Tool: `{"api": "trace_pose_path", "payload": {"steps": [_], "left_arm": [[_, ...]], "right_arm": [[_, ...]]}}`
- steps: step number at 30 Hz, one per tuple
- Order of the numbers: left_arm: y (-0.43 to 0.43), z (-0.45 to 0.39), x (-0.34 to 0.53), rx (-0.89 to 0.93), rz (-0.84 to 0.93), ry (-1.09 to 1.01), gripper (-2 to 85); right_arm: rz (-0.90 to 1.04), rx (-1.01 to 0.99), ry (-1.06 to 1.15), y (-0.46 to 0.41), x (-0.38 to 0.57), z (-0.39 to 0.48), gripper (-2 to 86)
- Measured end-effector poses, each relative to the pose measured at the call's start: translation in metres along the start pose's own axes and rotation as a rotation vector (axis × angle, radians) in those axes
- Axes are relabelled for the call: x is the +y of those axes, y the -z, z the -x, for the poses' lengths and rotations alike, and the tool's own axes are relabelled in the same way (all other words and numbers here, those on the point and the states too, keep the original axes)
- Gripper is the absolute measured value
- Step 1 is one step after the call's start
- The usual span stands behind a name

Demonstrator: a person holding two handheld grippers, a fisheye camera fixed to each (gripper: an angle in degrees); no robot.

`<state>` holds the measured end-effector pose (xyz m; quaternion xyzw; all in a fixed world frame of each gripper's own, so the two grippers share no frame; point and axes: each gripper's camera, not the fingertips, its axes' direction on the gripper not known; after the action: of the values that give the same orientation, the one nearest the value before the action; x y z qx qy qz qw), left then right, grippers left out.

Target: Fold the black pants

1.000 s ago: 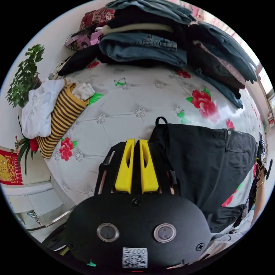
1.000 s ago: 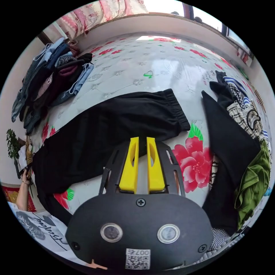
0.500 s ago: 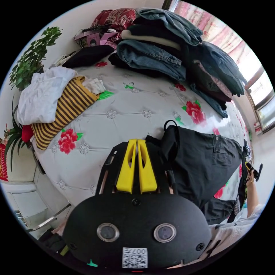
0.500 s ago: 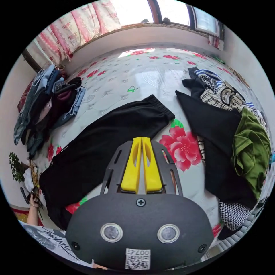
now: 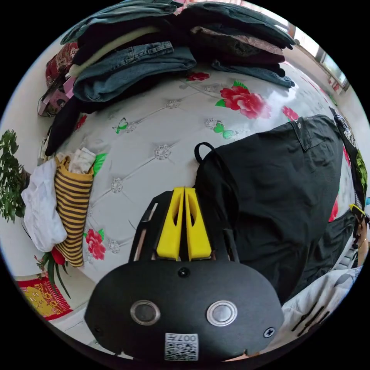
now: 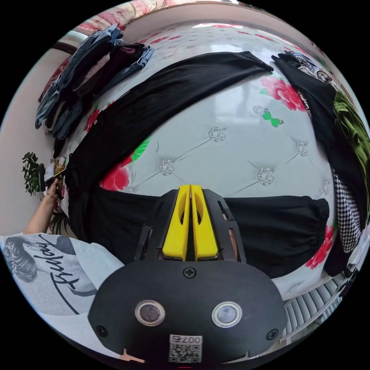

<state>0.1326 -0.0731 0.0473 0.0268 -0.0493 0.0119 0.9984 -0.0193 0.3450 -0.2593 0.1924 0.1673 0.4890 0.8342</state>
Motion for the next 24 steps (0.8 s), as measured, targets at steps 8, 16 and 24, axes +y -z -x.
{"api": "trace_pose_path", "payload": {"steps": [8,16,24], "left_arm": [[0.067,0.107,0.07,0.04,-0.241,0.485,0.9],[0.049,0.077,0.088,0.141,-0.165,0.342,2.2],[0.06,0.046,0.206,0.206,-0.088,0.448,3.9]], "right_arm": [[-0.016,-0.027,0.016,0.004,-0.02,0.03,-0.2],[-0.015,-0.039,0.05,0.004,-0.051,0.064,-0.1],[-0.141,0.07,-0.29,0.057,-0.001,-0.031,1.3]]}}
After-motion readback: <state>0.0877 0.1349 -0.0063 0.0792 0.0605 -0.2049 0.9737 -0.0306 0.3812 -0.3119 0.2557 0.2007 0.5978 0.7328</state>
